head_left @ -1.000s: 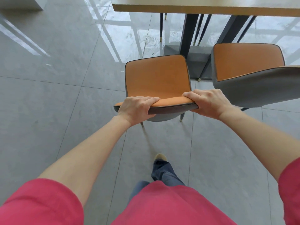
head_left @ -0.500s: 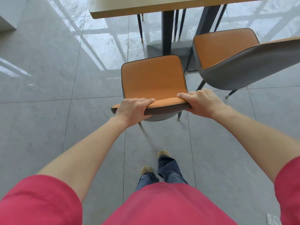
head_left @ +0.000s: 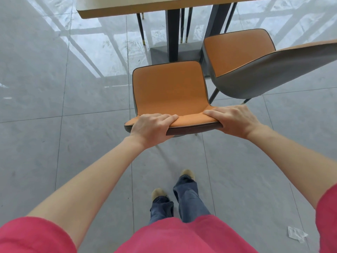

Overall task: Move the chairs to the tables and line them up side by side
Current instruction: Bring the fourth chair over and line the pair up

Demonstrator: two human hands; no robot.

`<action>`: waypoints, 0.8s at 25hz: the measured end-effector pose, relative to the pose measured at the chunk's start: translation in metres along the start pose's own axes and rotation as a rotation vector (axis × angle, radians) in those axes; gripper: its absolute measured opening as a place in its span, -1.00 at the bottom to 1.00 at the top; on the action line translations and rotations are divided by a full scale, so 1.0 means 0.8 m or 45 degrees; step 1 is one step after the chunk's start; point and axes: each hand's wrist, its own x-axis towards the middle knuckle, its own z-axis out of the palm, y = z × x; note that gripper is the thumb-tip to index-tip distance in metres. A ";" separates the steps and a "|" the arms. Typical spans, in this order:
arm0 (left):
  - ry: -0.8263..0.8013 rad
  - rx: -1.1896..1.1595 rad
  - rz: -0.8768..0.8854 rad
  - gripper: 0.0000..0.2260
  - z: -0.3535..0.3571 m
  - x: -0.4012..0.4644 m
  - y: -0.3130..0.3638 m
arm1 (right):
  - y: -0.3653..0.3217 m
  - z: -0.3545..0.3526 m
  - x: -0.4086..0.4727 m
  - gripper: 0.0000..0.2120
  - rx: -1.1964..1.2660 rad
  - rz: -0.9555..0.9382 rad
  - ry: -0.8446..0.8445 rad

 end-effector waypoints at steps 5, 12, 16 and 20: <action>-0.011 0.021 -0.030 -0.65 0.013 0.054 -0.015 | 0.048 -0.001 0.021 -0.65 0.020 0.065 0.088; -0.029 0.101 -0.077 -0.72 0.029 0.129 -0.074 | 0.120 -0.003 0.090 -0.70 0.006 0.044 0.085; 0.008 0.154 -0.076 -0.78 0.029 0.162 -0.112 | 0.157 -0.003 0.134 -0.70 0.019 -0.030 0.116; -0.012 0.183 -0.019 -0.74 0.018 0.145 -0.135 | 0.130 0.013 0.148 -0.73 0.024 -0.057 0.180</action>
